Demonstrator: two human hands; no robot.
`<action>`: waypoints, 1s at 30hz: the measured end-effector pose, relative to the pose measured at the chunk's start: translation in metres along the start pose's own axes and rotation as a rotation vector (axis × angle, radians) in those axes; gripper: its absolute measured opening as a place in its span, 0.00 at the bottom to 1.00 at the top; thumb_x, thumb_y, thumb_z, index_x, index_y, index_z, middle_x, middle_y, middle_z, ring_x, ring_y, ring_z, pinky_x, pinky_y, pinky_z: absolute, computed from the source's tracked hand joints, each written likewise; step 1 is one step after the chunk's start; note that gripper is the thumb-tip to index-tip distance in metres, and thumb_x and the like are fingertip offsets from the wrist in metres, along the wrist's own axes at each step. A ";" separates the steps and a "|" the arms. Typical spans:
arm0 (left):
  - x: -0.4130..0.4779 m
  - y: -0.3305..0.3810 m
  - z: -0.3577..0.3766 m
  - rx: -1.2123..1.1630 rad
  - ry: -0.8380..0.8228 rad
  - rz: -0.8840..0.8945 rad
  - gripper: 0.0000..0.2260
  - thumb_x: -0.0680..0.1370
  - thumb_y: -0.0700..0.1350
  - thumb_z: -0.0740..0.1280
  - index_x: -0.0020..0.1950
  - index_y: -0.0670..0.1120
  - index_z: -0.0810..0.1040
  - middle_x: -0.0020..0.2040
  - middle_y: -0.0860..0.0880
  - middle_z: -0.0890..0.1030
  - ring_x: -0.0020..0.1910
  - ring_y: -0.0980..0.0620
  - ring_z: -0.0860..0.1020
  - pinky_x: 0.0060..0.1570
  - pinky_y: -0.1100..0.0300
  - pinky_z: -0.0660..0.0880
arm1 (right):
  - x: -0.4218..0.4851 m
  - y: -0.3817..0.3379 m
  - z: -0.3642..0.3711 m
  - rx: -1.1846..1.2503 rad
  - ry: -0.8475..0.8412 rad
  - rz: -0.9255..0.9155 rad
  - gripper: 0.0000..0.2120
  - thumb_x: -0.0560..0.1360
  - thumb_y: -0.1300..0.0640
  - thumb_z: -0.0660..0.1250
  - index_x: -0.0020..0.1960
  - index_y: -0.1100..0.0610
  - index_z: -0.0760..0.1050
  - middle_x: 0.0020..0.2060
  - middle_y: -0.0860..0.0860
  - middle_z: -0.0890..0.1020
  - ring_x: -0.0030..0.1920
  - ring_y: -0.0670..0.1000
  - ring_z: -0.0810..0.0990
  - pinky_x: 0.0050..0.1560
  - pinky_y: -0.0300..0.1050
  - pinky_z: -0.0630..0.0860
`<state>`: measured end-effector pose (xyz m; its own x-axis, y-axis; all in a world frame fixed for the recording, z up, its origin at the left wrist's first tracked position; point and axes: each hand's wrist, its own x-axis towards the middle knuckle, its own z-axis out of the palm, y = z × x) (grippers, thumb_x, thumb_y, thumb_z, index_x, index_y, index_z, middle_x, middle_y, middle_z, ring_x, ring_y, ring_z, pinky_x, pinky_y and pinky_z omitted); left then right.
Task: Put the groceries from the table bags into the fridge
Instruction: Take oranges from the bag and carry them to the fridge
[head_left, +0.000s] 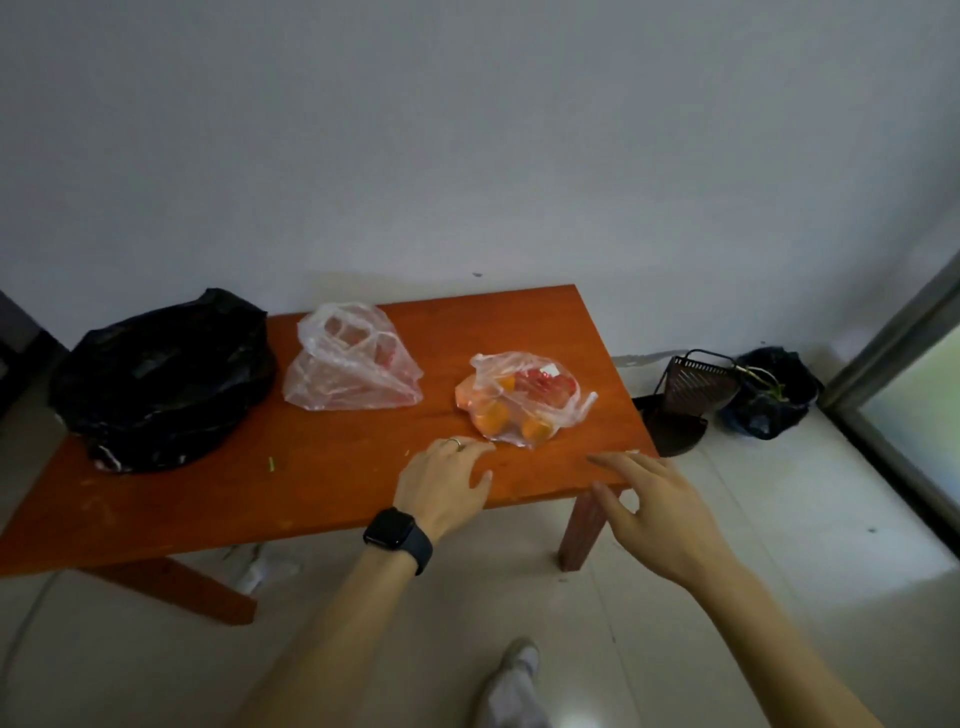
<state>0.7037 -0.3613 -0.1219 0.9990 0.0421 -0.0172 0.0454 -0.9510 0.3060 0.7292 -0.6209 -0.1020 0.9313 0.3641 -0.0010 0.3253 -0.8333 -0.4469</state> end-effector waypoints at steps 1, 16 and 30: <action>0.015 -0.005 0.003 0.004 -0.003 0.000 0.18 0.81 0.54 0.61 0.71 0.56 0.72 0.69 0.55 0.74 0.67 0.53 0.71 0.61 0.55 0.73 | 0.016 0.003 0.006 0.008 -0.013 0.003 0.19 0.80 0.42 0.60 0.69 0.43 0.73 0.65 0.44 0.77 0.66 0.52 0.73 0.65 0.49 0.72; 0.258 -0.035 0.029 0.084 -0.184 0.213 0.15 0.83 0.47 0.58 0.69 0.52 0.75 0.64 0.50 0.78 0.65 0.51 0.73 0.56 0.53 0.78 | 0.248 0.042 0.074 0.207 -0.112 0.140 0.14 0.83 0.51 0.59 0.66 0.50 0.76 0.56 0.48 0.82 0.55 0.53 0.80 0.50 0.46 0.76; 0.326 -0.098 0.101 0.573 -0.683 0.733 0.31 0.73 0.61 0.68 0.72 0.49 0.68 0.66 0.47 0.76 0.72 0.46 0.66 0.75 0.41 0.51 | 0.277 0.043 0.152 0.107 -0.427 0.421 0.35 0.69 0.31 0.67 0.72 0.41 0.62 0.70 0.51 0.72 0.66 0.62 0.73 0.63 0.61 0.74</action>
<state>1.0244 -0.2852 -0.2533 0.5665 -0.5862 -0.5792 -0.7280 -0.6854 -0.0184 0.9761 -0.4929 -0.2575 0.8210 0.1654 -0.5465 -0.0959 -0.9036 -0.4176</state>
